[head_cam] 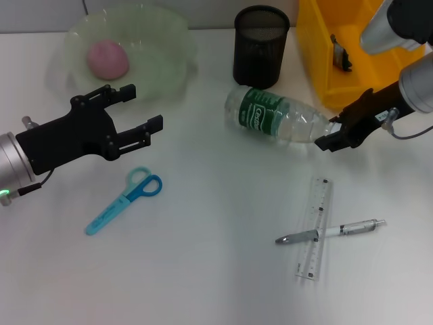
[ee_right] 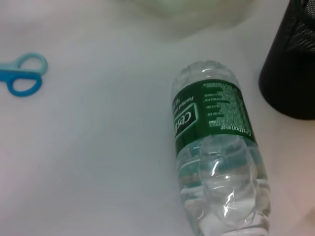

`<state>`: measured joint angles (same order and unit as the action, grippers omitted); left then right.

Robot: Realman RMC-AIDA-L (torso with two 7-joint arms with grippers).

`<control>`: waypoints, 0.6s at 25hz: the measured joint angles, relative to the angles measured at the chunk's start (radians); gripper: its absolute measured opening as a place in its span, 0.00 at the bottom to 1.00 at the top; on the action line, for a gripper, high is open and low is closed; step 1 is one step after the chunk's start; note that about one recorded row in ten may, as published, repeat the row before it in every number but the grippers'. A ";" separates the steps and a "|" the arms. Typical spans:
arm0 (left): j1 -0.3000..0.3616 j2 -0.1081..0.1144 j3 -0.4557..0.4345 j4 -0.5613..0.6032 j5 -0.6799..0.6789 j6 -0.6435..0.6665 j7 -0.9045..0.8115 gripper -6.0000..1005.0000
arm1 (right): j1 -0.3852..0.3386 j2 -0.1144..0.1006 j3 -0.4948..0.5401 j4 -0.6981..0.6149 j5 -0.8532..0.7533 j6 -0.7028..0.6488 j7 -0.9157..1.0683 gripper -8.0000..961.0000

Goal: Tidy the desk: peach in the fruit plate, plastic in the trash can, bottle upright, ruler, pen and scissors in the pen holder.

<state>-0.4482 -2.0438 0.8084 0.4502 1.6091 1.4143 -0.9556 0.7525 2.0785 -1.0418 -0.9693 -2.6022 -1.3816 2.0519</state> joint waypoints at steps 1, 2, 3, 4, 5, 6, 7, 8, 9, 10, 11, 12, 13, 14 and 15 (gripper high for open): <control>0.000 0.000 0.000 0.000 0.000 0.000 0.000 0.78 | -0.003 0.000 0.000 -0.008 0.000 -0.003 0.002 0.46; 0.000 0.000 0.000 0.001 0.000 0.000 0.000 0.78 | -0.005 0.000 0.000 -0.013 0.001 -0.005 0.004 0.46; 0.000 0.000 0.000 0.001 0.000 0.000 0.000 0.78 | -0.007 0.000 0.000 -0.018 0.001 -0.007 0.004 0.46; 0.000 0.000 0.000 0.001 0.000 0.000 0.000 0.78 | -0.010 0.000 0.000 -0.025 0.001 -0.008 0.004 0.46; 0.000 0.002 0.000 0.001 0.000 0.000 0.000 0.78 | -0.013 0.000 0.000 -0.033 0.002 -0.008 0.004 0.46; 0.000 0.003 0.000 0.001 0.000 0.000 0.000 0.78 | -0.017 0.001 0.000 -0.040 0.003 -0.010 0.004 0.46; 0.000 0.003 0.000 0.001 0.000 0.000 0.000 0.78 | -0.020 0.002 0.000 -0.047 0.007 -0.013 0.004 0.46; 0.000 0.003 0.000 0.001 0.000 0.000 0.000 0.78 | -0.024 0.002 0.000 -0.056 0.014 -0.016 0.003 0.46; 0.000 0.004 0.000 0.001 0.000 0.000 0.000 0.78 | -0.030 0.002 0.000 -0.067 0.027 -0.020 -0.001 0.46; 0.000 0.004 0.000 0.001 0.000 0.000 0.000 0.78 | -0.035 0.002 0.000 -0.076 0.035 -0.023 -0.004 0.46; 0.000 0.005 0.000 0.001 0.000 0.000 0.000 0.78 | -0.042 0.002 0.000 -0.086 0.045 -0.025 -0.008 0.46; 0.000 0.005 0.000 0.001 0.000 0.000 0.000 0.78 | -0.048 0.003 0.001 -0.096 0.055 -0.027 -0.013 0.46; 0.000 0.005 0.000 0.001 0.000 0.001 0.000 0.78 | -0.054 0.003 0.001 -0.106 0.065 -0.030 -0.020 0.46; 0.000 0.005 0.000 0.001 0.000 0.001 0.000 0.78 | -0.061 0.004 0.001 -0.116 0.074 -0.032 -0.026 0.46; -0.001 0.005 0.000 0.001 0.000 0.001 0.000 0.78 | -0.066 0.005 0.002 -0.124 0.082 -0.032 -0.030 0.46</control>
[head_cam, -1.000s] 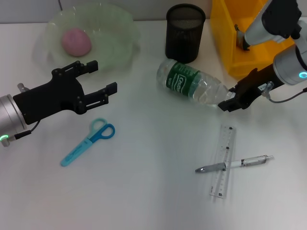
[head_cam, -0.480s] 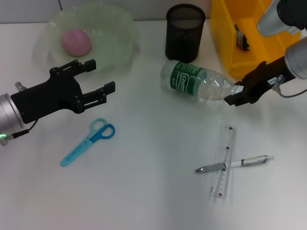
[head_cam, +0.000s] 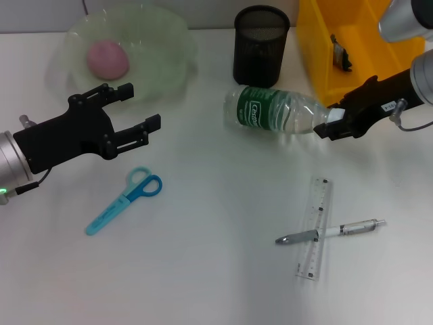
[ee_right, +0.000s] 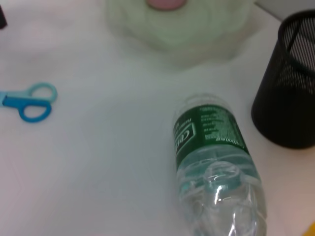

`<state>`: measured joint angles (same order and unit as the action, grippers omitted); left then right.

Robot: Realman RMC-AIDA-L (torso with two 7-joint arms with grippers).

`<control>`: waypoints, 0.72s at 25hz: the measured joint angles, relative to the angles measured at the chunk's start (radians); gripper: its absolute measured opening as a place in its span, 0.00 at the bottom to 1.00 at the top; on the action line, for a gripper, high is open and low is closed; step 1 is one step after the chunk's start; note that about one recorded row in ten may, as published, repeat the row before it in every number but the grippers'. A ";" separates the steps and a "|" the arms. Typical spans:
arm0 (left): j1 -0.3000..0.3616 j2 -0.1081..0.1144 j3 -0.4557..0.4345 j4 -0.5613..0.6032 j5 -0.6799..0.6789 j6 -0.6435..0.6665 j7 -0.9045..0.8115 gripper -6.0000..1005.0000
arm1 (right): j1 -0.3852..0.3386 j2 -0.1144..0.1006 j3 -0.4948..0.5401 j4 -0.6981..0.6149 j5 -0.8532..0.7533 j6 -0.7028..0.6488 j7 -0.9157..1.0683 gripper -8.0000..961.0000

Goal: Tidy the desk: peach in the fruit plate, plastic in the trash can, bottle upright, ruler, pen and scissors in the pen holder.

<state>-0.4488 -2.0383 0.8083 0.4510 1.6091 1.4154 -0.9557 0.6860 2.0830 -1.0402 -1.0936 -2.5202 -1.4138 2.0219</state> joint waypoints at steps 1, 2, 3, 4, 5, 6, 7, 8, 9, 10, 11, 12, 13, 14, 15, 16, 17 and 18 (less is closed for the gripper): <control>0.000 0.000 0.000 0.000 0.000 0.000 0.000 0.78 | -0.006 0.001 0.000 -0.009 0.007 -0.001 -0.004 0.46; 0.000 0.001 0.000 0.000 0.000 0.000 0.000 0.78 | -0.013 0.002 0.000 -0.020 0.014 -0.001 -0.007 0.46; 0.000 0.001 0.000 0.000 0.000 0.000 0.000 0.78 | -0.018 0.002 0.000 -0.026 0.019 -0.002 -0.009 0.46; 0.000 0.001 0.000 0.000 0.000 0.000 0.000 0.78 | -0.023 0.002 0.000 -0.035 0.026 -0.003 -0.012 0.46; -0.001 0.001 0.000 0.000 0.000 0.000 0.000 0.78 | -0.029 0.002 0.000 -0.044 0.034 -0.004 -0.016 0.46; -0.001 0.001 0.000 0.000 0.000 0.000 0.000 0.78 | -0.035 0.003 0.000 -0.054 0.045 -0.006 -0.021 0.46; -0.001 0.001 0.000 0.000 0.000 0.001 0.000 0.78 | -0.042 0.003 0.000 -0.063 0.056 -0.008 -0.027 0.46; -0.002 0.001 0.000 0.000 0.001 0.001 0.000 0.78 | -0.049 0.003 0.000 -0.072 0.067 -0.011 -0.032 0.46; -0.002 0.002 0.000 0.000 0.001 0.000 0.000 0.78 | -0.056 0.003 0.000 -0.081 0.080 -0.014 -0.039 0.46; -0.002 0.002 0.001 0.000 0.001 0.001 0.000 0.78 | -0.066 0.003 0.000 -0.092 0.094 -0.014 -0.046 0.46; -0.002 0.003 0.003 0.000 0.002 0.001 0.000 0.78 | -0.075 0.003 0.000 -0.102 0.105 -0.015 -0.052 0.46; -0.002 0.003 0.006 0.001 0.002 0.001 0.000 0.78 | -0.082 0.003 0.000 -0.110 0.115 -0.015 -0.057 0.46; -0.003 0.003 0.008 0.001 0.002 0.000 0.000 0.78 | -0.089 0.003 0.000 -0.119 0.126 -0.015 -0.062 0.46; -0.003 0.003 0.010 0.001 0.002 0.000 0.000 0.78 | -0.096 0.003 0.002 -0.125 0.138 -0.015 -0.068 0.46; -0.004 0.003 0.010 0.001 0.002 0.000 0.000 0.78 | -0.102 0.003 0.005 -0.131 0.152 -0.015 -0.076 0.46; -0.004 0.004 0.011 0.002 0.002 0.000 0.000 0.78 | -0.107 0.004 0.009 -0.134 0.164 -0.015 -0.083 0.46; -0.004 0.004 0.011 0.002 0.002 0.000 0.000 0.78 | -0.112 0.004 0.014 -0.136 0.178 -0.015 -0.092 0.46; -0.005 0.004 0.011 0.002 0.002 0.000 0.000 0.78 | -0.119 0.004 0.024 -0.138 0.197 -0.015 -0.107 0.46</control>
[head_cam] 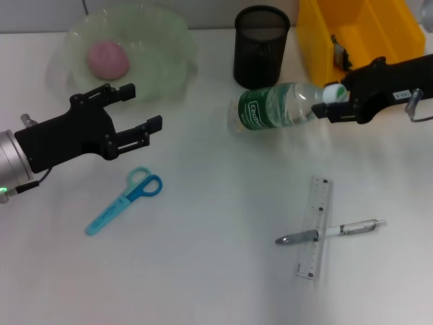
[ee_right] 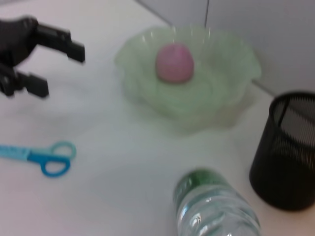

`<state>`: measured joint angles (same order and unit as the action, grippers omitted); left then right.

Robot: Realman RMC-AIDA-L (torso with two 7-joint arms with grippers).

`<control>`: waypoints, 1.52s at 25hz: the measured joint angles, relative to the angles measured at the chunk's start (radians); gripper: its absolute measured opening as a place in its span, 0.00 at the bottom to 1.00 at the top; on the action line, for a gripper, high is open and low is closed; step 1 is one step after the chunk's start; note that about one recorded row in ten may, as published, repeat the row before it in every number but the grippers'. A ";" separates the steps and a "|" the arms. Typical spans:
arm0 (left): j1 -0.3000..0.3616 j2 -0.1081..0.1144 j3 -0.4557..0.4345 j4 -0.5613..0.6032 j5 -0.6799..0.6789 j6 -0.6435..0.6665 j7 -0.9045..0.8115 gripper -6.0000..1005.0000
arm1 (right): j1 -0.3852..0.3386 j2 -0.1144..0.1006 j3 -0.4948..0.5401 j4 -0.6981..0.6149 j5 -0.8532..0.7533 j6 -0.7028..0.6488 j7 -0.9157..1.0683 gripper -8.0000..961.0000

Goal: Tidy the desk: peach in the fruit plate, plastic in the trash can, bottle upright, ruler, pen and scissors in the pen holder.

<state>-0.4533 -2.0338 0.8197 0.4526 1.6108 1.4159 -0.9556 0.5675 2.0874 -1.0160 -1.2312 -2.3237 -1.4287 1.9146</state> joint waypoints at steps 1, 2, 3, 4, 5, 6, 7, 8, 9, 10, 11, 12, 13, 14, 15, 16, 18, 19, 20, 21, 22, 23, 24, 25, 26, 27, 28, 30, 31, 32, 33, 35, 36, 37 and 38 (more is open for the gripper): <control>0.000 0.000 0.000 0.000 0.000 0.000 0.000 0.78 | -0.005 0.000 0.008 -0.001 0.017 0.000 -0.014 0.46; 0.000 0.000 0.001 0.000 0.000 0.000 0.000 0.78 | -0.010 0.001 0.015 -0.001 0.035 -0.001 -0.027 0.46; -0.001 0.000 0.001 0.000 0.000 0.000 0.000 0.78 | -0.017 0.001 0.021 -0.001 0.053 -0.001 -0.039 0.46; -0.001 0.000 0.001 0.000 0.000 0.001 0.000 0.78 | -0.023 0.001 0.027 -0.001 0.071 -0.001 -0.052 0.46; -0.001 0.000 0.001 0.000 0.000 0.001 -0.001 0.78 | -0.028 0.000 0.032 0.000 0.086 -0.001 -0.062 0.46; -0.001 0.000 0.001 0.000 0.000 0.001 -0.001 0.78 | -0.033 0.000 0.035 0.001 0.099 -0.001 -0.072 0.46; -0.001 0.000 0.001 0.000 0.000 0.002 -0.002 0.78 | -0.038 -0.001 0.039 0.002 0.111 -0.001 -0.081 0.46; -0.001 0.000 0.001 0.000 0.000 0.004 -0.002 0.78 | -0.043 -0.001 0.041 0.003 0.122 -0.001 -0.088 0.46; -0.001 0.000 0.001 0.000 0.000 0.005 -0.003 0.78 | -0.047 -0.001 0.042 0.003 0.131 -0.001 -0.098 0.46; -0.001 0.000 0.001 0.000 0.000 0.008 -0.004 0.79 | -0.051 -0.001 0.043 0.004 0.140 -0.001 -0.106 0.46; -0.001 0.000 0.001 0.000 0.000 0.010 -0.005 0.79 | -0.057 -0.001 0.047 0.005 0.153 -0.001 -0.121 0.46; -0.002 0.000 0.001 0.000 0.000 0.012 -0.006 0.79 | -0.064 -0.001 0.051 0.007 0.172 -0.001 -0.138 0.46; -0.002 0.000 0.001 0.000 0.000 0.013 -0.006 0.79 | -0.070 -0.001 0.054 0.009 0.188 -0.001 -0.153 0.46; -0.002 0.000 0.001 0.000 0.000 0.013 -0.007 0.79 | -0.079 -0.002 0.055 0.010 0.208 -0.001 -0.167 0.46; -0.002 0.000 0.001 0.000 0.000 0.013 -0.007 0.79 | -0.085 -0.002 0.058 0.011 0.227 -0.001 -0.180 0.46; -0.002 0.000 0.001 0.000 0.000 0.014 -0.007 0.79 | -0.091 -0.002 0.060 0.013 0.242 -0.001 -0.191 0.46; -0.002 0.000 0.001 0.000 0.000 0.014 -0.007 0.79 | -0.099 -0.003 0.065 0.021 0.267 -0.001 -0.210 0.46; -0.002 -0.001 0.001 0.000 0.000 0.014 -0.007 0.79 | -0.103 -0.004 0.066 0.028 0.282 -0.001 -0.221 0.46; -0.002 -0.001 0.001 0.000 0.000 0.015 -0.008 0.79 | -0.108 -0.004 0.066 0.033 0.296 -0.001 -0.234 0.46; -0.002 -0.001 0.001 0.000 0.000 0.015 -0.008 0.79 | -0.113 -0.004 0.067 0.038 0.314 0.000 -0.247 0.46; -0.002 -0.001 0.001 0.000 0.000 0.015 -0.008 0.79 | -0.118 -0.004 0.067 0.044 0.328 0.002 -0.260 0.46; -0.002 -0.002 0.001 0.000 0.000 0.015 -0.009 0.79 | -0.123 -0.005 0.067 0.051 0.348 0.003 -0.273 0.46; -0.003 -0.002 0.001 0.000 0.000 0.015 -0.009 0.79 | -0.128 -0.005 0.068 0.058 0.366 0.005 -0.286 0.46; -0.003 -0.002 0.001 0.000 0.000 0.015 -0.008 0.79 | -0.132 -0.006 0.068 0.065 0.380 0.006 -0.296 0.46; -0.003 -0.002 0.001 0.000 0.000 0.015 -0.008 0.79 | -0.135 -0.007 0.070 0.071 0.392 0.007 -0.306 0.46; -0.003 -0.002 0.001 0.000 0.000 0.015 -0.008 0.79 | -0.138 -0.007 0.073 0.077 0.402 0.008 -0.314 0.46; -0.003 -0.002 0.001 0.000 0.000 0.015 -0.008 0.79 | -0.140 -0.008 0.077 0.086 0.411 0.008 -0.324 0.46; -0.004 -0.002 0.001 0.000 0.000 0.015 -0.007 0.79 | -0.142 -0.008 0.088 0.107 0.431 0.009 -0.347 0.46; -0.004 -0.002 0.001 0.000 0.000 0.015 -0.007 0.79 | -0.142 -0.008 0.094 0.118 0.441 0.008 -0.358 0.46; -0.004 -0.002 0.001 0.000 0.000 0.015 -0.007 0.79 | -0.142 -0.008 0.101 0.131 0.450 0.008 -0.373 0.46; -0.004 -0.002 0.001 0.000 0.000 0.015 -0.007 0.79 | -0.142 -0.007 0.108 0.143 0.460 0.006 -0.386 0.46; -0.004 -0.002 0.001 0.000 0.000 0.015 -0.007 0.79 | -0.143 -0.007 0.117 0.166 0.484 0.004 -0.409 0.46; -0.005 -0.002 0.001 0.000 0.000 0.015 -0.007 0.79 | -0.144 -0.007 0.119 0.178 0.497 0.003 -0.423 0.46; -0.005 -0.002 0.001 0.000 0.000 0.015 -0.007 0.79 | -0.145 -0.008 0.122 0.188 0.510 0.003 -0.435 0.46; -0.005 -0.002 0.001 0.000 0.000 0.015 -0.007 0.79 | -0.146 -0.008 0.125 0.196 0.519 0.003 -0.445 0.46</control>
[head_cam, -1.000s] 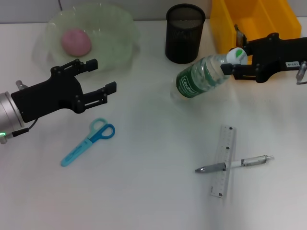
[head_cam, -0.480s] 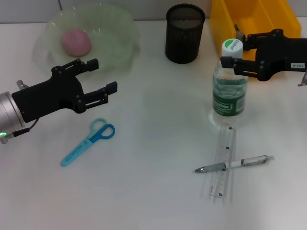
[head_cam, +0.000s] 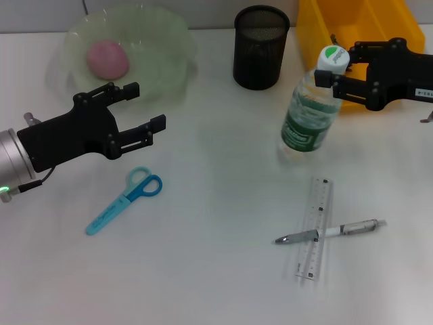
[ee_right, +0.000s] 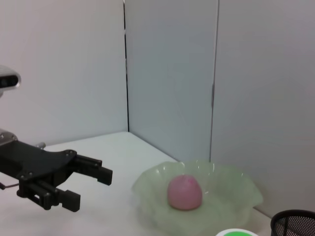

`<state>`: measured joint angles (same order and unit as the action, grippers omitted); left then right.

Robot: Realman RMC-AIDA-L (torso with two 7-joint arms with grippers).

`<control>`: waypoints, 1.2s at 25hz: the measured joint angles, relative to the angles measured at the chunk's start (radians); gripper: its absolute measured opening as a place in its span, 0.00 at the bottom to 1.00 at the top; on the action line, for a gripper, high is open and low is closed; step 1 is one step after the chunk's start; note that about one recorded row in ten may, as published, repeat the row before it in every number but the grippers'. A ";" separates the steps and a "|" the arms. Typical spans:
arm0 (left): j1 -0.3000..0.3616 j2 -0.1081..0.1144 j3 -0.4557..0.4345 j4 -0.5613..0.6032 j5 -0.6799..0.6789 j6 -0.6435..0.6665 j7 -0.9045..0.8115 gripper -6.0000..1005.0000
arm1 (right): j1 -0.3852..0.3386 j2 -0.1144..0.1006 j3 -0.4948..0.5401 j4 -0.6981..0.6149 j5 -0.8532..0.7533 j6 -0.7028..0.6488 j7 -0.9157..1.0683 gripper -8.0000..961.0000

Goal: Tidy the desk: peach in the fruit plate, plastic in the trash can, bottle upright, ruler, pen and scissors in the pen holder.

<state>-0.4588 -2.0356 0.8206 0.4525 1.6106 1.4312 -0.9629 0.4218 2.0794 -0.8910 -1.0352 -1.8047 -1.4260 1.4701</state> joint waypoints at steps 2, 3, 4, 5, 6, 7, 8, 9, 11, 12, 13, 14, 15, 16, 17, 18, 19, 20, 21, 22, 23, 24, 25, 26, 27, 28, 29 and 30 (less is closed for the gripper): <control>0.000 0.000 0.000 0.000 0.000 0.000 0.000 0.79 | -0.001 0.000 0.005 0.014 0.013 0.000 -0.014 0.46; 0.000 0.000 0.000 0.000 0.000 0.000 0.000 0.79 | -0.001 0.000 0.006 0.024 0.021 0.000 -0.022 0.46; 0.000 0.000 0.000 0.000 0.000 0.000 0.000 0.79 | -0.001 -0.001 0.006 0.033 0.031 0.000 -0.031 0.46; 0.002 -0.001 0.000 0.000 0.000 0.002 0.000 0.79 | -0.002 -0.001 0.007 0.044 0.045 -0.001 -0.043 0.46; 0.002 -0.001 0.000 0.000 0.000 0.002 0.000 0.79 | -0.002 -0.001 0.007 0.049 0.051 -0.001 -0.048 0.46; 0.008 -0.001 0.000 0.000 0.000 0.008 0.002 0.78 | -0.002 -0.001 0.007 0.058 0.063 -0.001 -0.056 0.46; 0.008 -0.001 0.000 0.000 0.000 0.009 0.002 0.78 | -0.002 -0.001 0.008 0.064 0.073 -0.001 -0.062 0.46; 0.010 -0.001 0.000 0.000 0.000 0.012 0.002 0.78 | -0.003 -0.001 0.009 0.069 0.080 -0.002 -0.066 0.46; 0.011 -0.001 -0.001 0.000 0.000 0.022 0.000 0.78 | -0.004 -0.001 0.012 0.073 0.089 -0.005 -0.069 0.46; 0.012 -0.001 -0.001 0.000 0.000 0.029 -0.002 0.78 | -0.005 -0.001 0.015 0.074 0.091 -0.008 -0.070 0.46; 0.013 0.000 -0.001 0.000 0.000 0.037 -0.003 0.78 | -0.005 -0.001 0.017 0.074 0.093 -0.011 -0.070 0.46; 0.014 0.000 -0.002 0.000 0.000 0.048 -0.004 0.78 | -0.005 -0.001 0.018 0.074 0.098 -0.015 -0.072 0.46; 0.015 0.000 -0.002 0.000 0.000 0.056 -0.004 0.78 | -0.005 -0.001 0.018 0.074 0.103 -0.018 -0.074 0.46; 0.016 0.002 -0.002 0.000 0.000 0.068 -0.004 0.78 | -0.005 -0.001 0.018 0.075 0.110 -0.024 -0.077 0.46; 0.017 0.003 -0.002 0.000 0.000 0.074 -0.003 0.78 | -0.005 -0.001 0.018 0.075 0.118 -0.031 -0.080 0.46; 0.018 0.004 -0.001 0.000 0.000 0.081 -0.003 0.78 | -0.004 -0.001 0.018 0.076 0.122 -0.036 -0.081 0.46; 0.019 0.005 -0.001 0.000 0.000 0.087 -0.002 0.78 | -0.003 -0.001 0.019 0.076 0.126 -0.042 -0.081 0.46; 0.020 0.006 -0.001 0.000 0.001 0.096 -0.001 0.78 | -0.001 -0.001 0.019 0.076 0.129 -0.048 -0.082 0.46; 0.020 0.007 -0.001 0.000 0.005 0.101 -0.001 0.78 | 0.001 -0.001 0.020 0.077 0.131 -0.052 -0.082 0.46; 0.021 0.007 -0.001 0.000 0.011 0.110 -0.002 0.78 | 0.004 -0.001 0.021 0.076 0.131 -0.057 -0.082 0.46; 0.021 0.007 0.000 0.000 0.016 0.114 -0.003 0.78 | 0.007 -0.001 0.021 0.077 0.131 -0.061 -0.082 0.46; 0.021 0.008 0.000 0.000 0.021 0.120 -0.004 0.78 | 0.009 -0.001 0.021 0.077 0.132 -0.063 -0.082 0.46; 0.021 0.007 0.001 0.000 0.025 0.125 -0.004 0.78 | 0.014 -0.001 0.021 0.077 0.133 -0.065 -0.082 0.46; 0.022 0.005 0.001 0.000 0.025 0.126 -0.003 0.78 | 0.017 -0.001 0.021 0.077 0.134 -0.065 -0.083 0.46; 0.023 0.001 0.001 -0.001 0.025 0.127 -0.001 0.78 | 0.022 -0.002 0.021 0.077 0.139 -0.068 -0.083 0.46; 0.023 0.001 0.001 -0.001 0.025 0.127 -0.001 0.78 | 0.022 -0.002 0.021 0.077 0.139 -0.068 -0.083 0.46; 0.023 0.000 0.001 -0.002 0.026 0.127 0.001 0.78 | 0.028 -0.002 0.025 0.077 0.144 -0.079 -0.083 0.46; 0.023 -0.002 0.001 -0.003 0.026 0.127 0.002 0.78 | 0.028 -0.002 0.025 0.077 0.144 -0.079 -0.083 0.46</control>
<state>-0.4355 -2.0374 0.8220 0.4497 1.6363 1.5584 -0.9610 0.4500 2.0775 -0.8664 -0.9587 -1.6604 -1.5049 1.3873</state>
